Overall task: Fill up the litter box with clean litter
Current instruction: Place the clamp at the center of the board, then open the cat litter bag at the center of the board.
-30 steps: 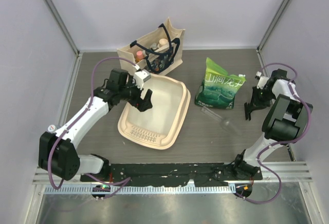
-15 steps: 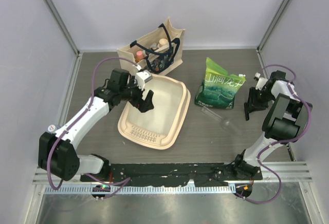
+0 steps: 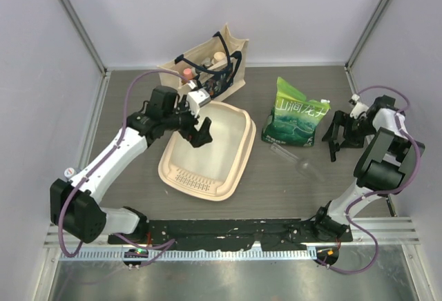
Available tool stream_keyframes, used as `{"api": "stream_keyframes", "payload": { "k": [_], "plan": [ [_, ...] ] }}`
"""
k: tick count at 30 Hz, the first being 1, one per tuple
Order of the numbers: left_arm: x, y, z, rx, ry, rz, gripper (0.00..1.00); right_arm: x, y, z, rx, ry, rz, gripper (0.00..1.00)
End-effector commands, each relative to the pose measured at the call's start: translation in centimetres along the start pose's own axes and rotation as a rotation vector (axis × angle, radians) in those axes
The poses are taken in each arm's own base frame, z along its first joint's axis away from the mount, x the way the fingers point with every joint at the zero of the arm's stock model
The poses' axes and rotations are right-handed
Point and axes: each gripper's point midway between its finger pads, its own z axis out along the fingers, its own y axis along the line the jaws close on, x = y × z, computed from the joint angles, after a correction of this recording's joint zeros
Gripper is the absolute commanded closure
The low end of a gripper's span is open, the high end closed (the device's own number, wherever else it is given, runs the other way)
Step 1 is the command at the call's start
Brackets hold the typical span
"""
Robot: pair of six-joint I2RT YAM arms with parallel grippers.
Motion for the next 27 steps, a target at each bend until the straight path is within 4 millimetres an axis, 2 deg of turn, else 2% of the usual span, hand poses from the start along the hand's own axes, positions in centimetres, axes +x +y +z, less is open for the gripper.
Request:
{"api": "stream_keyframes", "payload": {
  "k": [1, 5, 6, 8, 9, 10, 11, 13, 14, 16, 20, 21, 22, 23, 24, 25, 27],
  "plan": [
    [-3.7, -0.9, -1.3, 0.025, -0.074, 0.078, 0.05, -3.0, 3.1, -3.6, -0.118, -0.126, -0.009, 0.11],
    [-5.3, -1.3, -1.3, 0.032, -0.097, 0.095, 0.05, -3.1, 3.7, -4.1, -0.160, -0.134, -0.007, 0.11],
    [-6.2, -1.4, -1.6, 0.031, -0.117, 0.102, 0.05, -3.4, 3.7, -4.6, -0.177, -0.150, 0.002, 0.11],
    [-7.5, -1.4, -1.4, 0.028, -0.144, 0.066, 0.04, -4.8, 4.2, -6.2, -0.216, -0.214, 0.010, 0.11],
    [-8.8, -1.5, -1.6, 0.035, -0.171, 0.048, 0.04, -5.7, 5.1, -7.1, -0.282, -0.257, 0.016, 0.11],
    [-9.6, -1.8, -1.4, 0.049, -0.189, 0.034, 0.04, -7.1, 5.4, -8.3, -0.319, -0.304, 0.027, 0.11],
    [-9.9, -1.8, -0.7, 0.062, -0.184, 0.012, 0.04, -7.8, 6.0, -9.0, -0.362, -0.325, 0.027, 0.11],
    [-11.9, -2.6, -0.4, 0.087, -0.219, -0.001, 0.04, -9.8, 8.2, -11.0, -0.495, -0.375, 0.017, 0.12],
    [-12.5, -3.0, 0.0, 0.101, -0.225, -0.026, 0.04, -10.4, 8.5, -10.9, -0.547, -0.373, 0.030, 0.12],
    [-14.0, -3.5, 1.3, 0.128, -0.243, -0.050, 0.04, -11.9, 10.0, -12.4, -0.663, -0.393, 0.025, 0.12],
    [-16.3, -3.6, 3.9, 0.182, -0.264, -0.159, 0.04, -13.5, 10.9, -11.6, -0.719, -0.353, 0.049, 0.12],
    [-17.5, -3.5, 4.1, 0.188, -0.293, -0.169, 0.04, -13.7, 11.0, -11.2, -0.722, -0.341, 0.047, 0.12],
    [-17.5, -3.5, 5.2, 0.199, -0.285, -0.199, 0.04, -14.0, 11.3, -11.0, -0.723, -0.338, 0.037, 0.12],
    [-17.7, -3.5, 5.8, 0.204, -0.285, -0.201, 0.04, -14.2, 11.6, -10.5, -0.729, -0.325, 0.034, 0.12],
    [-18.8, -3.8, 5.8, 0.210, -0.302, -0.188, 0.04, -14.2, 12.2, -9.5, -0.744, -0.292, 0.049, 0.12],
    [-18.5, -3.8, 7.1, 0.218, -0.282, -0.191, 0.03, -14.4, 12.4, -8.9, -0.747, -0.280, 0.050, 0.12],
    [-19.2, -3.9, 7.6, 0.224, -0.287, -0.166, 0.03, -14.6, 13.2, -7.5, -0.734, -0.253, 0.028, 0.12]
  ]
}}
